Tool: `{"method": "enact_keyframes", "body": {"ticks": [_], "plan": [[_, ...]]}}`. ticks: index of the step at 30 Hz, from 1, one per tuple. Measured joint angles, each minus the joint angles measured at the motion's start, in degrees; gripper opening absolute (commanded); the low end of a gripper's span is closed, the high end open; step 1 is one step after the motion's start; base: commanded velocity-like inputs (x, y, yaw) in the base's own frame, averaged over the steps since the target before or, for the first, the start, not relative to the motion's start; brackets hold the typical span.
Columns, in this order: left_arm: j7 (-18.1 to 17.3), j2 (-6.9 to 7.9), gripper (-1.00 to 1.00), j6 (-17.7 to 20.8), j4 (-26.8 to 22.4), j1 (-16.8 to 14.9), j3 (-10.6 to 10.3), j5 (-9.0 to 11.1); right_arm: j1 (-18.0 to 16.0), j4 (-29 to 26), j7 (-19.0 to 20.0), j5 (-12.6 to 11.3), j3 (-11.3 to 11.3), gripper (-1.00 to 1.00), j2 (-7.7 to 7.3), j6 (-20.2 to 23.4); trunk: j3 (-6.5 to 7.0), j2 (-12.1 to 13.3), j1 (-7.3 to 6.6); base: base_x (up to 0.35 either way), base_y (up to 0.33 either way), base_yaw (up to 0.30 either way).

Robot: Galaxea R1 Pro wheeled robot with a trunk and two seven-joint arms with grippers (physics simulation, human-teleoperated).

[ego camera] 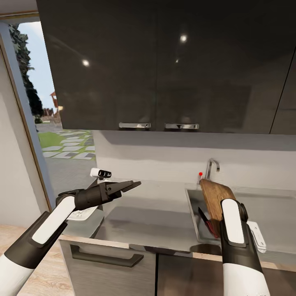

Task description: In the kitchen, take the Vidalia onion out of the sink, dice it on the chopping board with the paring knife, put the diced onion into the bowl on the countertop, then place both the paring knife and the chopping board into the sink.

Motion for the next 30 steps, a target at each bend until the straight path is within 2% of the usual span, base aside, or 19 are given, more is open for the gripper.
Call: {"method": "enact_keyframes", "body": {"ticks": [6,16,25,30], "plan": [[0.1,0.09,1.00,0.1,0.0,0.0,0.0,1.6,0.0,1.8,0.1,0.0,0.0,-1.00,0.00,-0.3,0.00,0.0,0.00,0.000,0.000,0.000],[0.0,0.08,1.00,0.8,0.0,0.0,0.0,1.9,0.0,4.8,0.5,1.6,0.0,-1.00,0.00,-0.3,0.00,0.0,0.00,0.005,0.000,0.000],[0.1,0.04,1.00,0.8,0.0,0.0,0.0,1.9,0.0,7.4,0.8,1.6,0.0,-1.00,0.00,-0.4,0.00,0.0,-0.03,0.246,0.000,0.000],[0.1,0.01,1.00,0.8,0.0,0.0,0.0,1.9,0.0,8.3,0.9,1.6,0.0,-1.00,0.00,-0.5,0.00,0.0,0.00,0.062,0.000,0.000]]}}
